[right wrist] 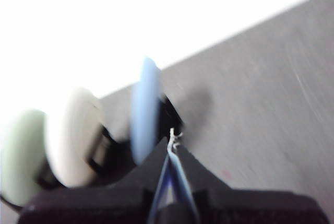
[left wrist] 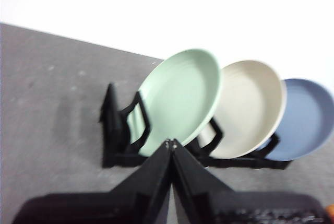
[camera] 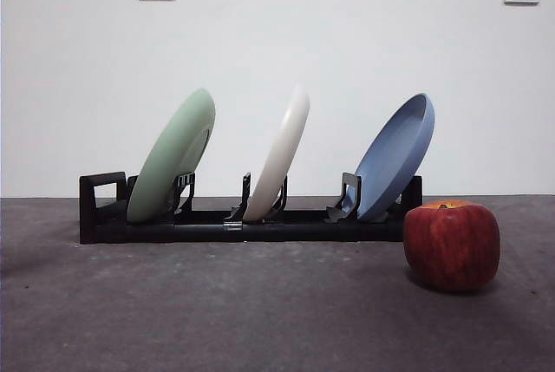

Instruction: Take the green plate from the plate rack,put the plate on the table,take the apple from the table,put the apple in the plate

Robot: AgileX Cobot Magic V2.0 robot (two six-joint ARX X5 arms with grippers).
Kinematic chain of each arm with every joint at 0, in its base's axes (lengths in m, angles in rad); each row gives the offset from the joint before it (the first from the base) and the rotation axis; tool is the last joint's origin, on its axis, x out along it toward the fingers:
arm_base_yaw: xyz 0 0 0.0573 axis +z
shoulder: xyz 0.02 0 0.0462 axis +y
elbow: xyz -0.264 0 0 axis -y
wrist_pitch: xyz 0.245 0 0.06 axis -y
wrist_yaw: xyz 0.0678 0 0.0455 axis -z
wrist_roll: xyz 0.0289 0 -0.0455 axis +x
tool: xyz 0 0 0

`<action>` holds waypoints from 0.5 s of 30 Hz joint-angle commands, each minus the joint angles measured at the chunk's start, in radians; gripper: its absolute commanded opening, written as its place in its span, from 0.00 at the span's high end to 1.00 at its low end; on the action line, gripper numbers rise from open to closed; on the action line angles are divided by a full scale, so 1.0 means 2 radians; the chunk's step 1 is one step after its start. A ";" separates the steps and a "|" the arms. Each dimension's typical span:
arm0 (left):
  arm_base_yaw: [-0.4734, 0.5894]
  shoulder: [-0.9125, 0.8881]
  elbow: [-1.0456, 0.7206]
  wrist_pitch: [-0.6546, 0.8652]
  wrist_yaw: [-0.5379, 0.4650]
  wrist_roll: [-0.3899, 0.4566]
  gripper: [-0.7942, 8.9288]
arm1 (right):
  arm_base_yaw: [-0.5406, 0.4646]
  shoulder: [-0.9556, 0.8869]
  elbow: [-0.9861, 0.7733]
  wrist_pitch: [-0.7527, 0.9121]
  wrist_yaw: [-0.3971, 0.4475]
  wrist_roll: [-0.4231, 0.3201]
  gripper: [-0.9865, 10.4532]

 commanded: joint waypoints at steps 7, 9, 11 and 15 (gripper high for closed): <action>0.001 0.144 0.186 -0.076 0.103 0.003 0.92 | 0.000 0.181 0.224 -0.036 -0.136 -0.019 0.92; 0.001 0.178 0.231 -0.096 0.136 0.003 0.92 | 0.000 0.225 0.276 -0.063 -0.184 -0.020 0.92; 0.001 0.212 0.278 -0.117 0.170 0.003 0.92 | 0.000 0.269 0.325 -0.088 -0.238 -0.028 0.92; -0.002 0.276 0.374 -0.156 0.227 0.024 0.92 | 0.006 0.355 0.421 -0.167 -0.332 -0.069 0.92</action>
